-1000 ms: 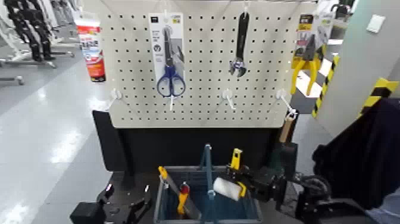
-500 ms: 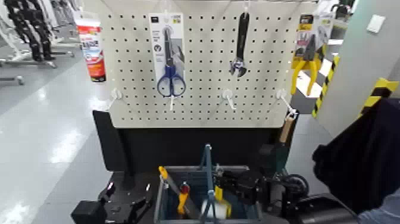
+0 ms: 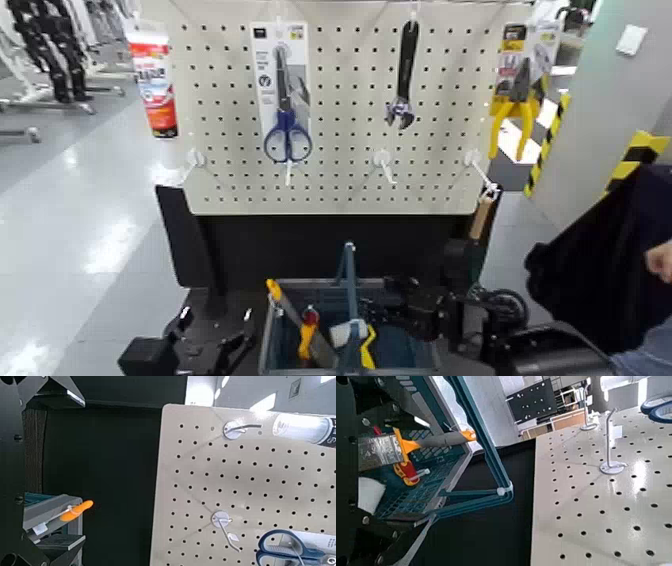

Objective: Put the yellow roller into the crate.

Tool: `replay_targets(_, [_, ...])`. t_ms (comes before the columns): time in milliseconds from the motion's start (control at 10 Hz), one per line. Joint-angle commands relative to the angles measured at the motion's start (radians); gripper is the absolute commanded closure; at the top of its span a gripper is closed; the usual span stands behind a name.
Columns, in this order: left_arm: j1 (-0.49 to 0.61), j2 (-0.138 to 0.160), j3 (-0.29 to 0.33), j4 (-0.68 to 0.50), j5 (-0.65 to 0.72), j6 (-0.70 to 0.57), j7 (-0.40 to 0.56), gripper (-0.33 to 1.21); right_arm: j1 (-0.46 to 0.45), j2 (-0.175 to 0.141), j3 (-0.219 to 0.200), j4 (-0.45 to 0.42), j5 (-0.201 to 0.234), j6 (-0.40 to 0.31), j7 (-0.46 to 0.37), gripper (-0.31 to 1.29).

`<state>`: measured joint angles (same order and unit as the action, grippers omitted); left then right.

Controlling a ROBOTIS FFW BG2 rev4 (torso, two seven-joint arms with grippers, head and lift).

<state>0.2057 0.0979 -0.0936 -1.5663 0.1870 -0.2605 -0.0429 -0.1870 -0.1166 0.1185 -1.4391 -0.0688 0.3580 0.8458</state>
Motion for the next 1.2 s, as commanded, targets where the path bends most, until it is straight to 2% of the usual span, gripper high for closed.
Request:
replay_targets(100, [0.001, 0.0, 0.0, 0.0, 0.0, 0.0, 0.0, 0.11, 0.044, -0.002, -0.037, -0.09, 0.035, 0.018, -0.051, 0.09])
replay_targets(400, [-0.002, 0.0, -0.005, -0.001, 0.0, 0.001, -0.002, 0.11, 0.166, 0.009, -0.077, -0.239, 0.029, -0.024, -0.211, 0.1])
replay_targets(500, [-0.003, 0.0, -0.005, -0.001, 0.0, 0.001, -0.003, 0.11, 0.216, 0.02, -0.092, -0.27, 0.018, -0.07, -0.275, 0.11])
replay_targets(700, [-0.003, 0.0, -0.005, -0.001, 0.0, 0.003, -0.005, 0.11, 0.291, 0.043, -0.112, -0.294, -0.008, -0.171, -0.36, 0.13])
replay_targets(1000, [-0.003, 0.003, -0.005, -0.003, 0.0, 0.004, -0.005, 0.11, 0.388, 0.071, -0.126, -0.32, -0.008, -0.318, -0.496, 0.14])
replay_targets(1200, [-0.002, 0.002, -0.005, -0.005, 0.0, 0.004, -0.005, 0.11, 0.436, 0.081, -0.14, -0.333, -0.006, -0.373, -0.524, 0.14])
